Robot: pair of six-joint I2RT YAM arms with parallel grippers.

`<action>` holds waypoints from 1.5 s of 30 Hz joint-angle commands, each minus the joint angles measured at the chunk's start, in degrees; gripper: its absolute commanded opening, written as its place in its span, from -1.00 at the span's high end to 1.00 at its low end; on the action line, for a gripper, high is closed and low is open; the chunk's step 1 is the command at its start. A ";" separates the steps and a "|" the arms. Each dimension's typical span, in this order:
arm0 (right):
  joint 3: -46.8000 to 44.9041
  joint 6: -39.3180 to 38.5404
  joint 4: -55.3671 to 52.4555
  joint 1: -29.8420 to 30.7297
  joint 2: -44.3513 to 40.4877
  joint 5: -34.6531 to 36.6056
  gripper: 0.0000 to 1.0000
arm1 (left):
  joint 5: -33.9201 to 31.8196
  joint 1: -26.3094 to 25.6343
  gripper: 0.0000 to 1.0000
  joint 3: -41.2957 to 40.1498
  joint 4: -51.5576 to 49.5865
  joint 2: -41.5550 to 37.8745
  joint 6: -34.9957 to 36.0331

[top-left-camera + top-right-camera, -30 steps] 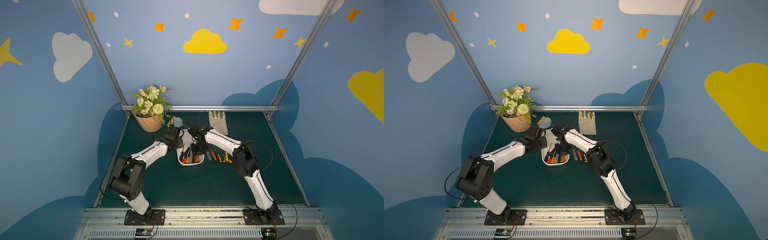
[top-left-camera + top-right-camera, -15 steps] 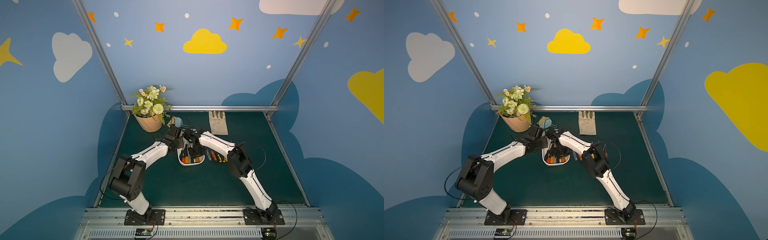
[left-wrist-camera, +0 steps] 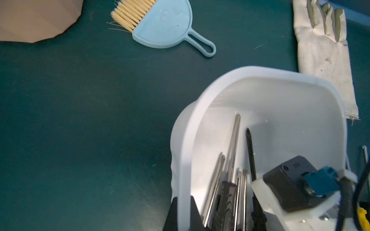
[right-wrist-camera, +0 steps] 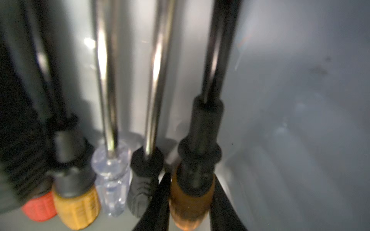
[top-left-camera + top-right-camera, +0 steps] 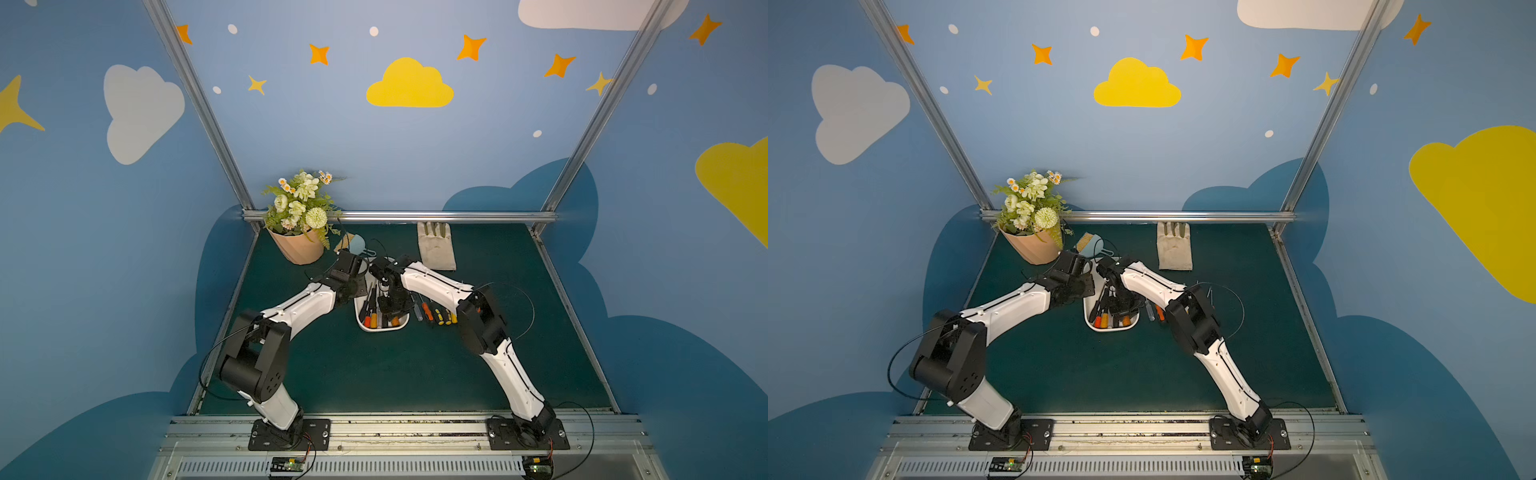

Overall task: Take out the screwdriver from the storage box
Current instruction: Pick up the screwdriver from the storage box.

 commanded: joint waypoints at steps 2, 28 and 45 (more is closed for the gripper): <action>-6.29 -0.37 1.76 0.09 -0.62 5.11 0.76 | -0.42 0.49 0.96 1.55 2.93 -3.07 -0.09; -11.95 -0.99 10.23 0.23 -14.53 8.54 1.00 | 1.08 1.89 0.96 1.68 2.67 -2.50 -1.46; -12.23 -1.91 11.91 0.31 -20.73 9.20 1.00 | 1.13 2.06 0.96 1.89 2.31 -1.99 -1.63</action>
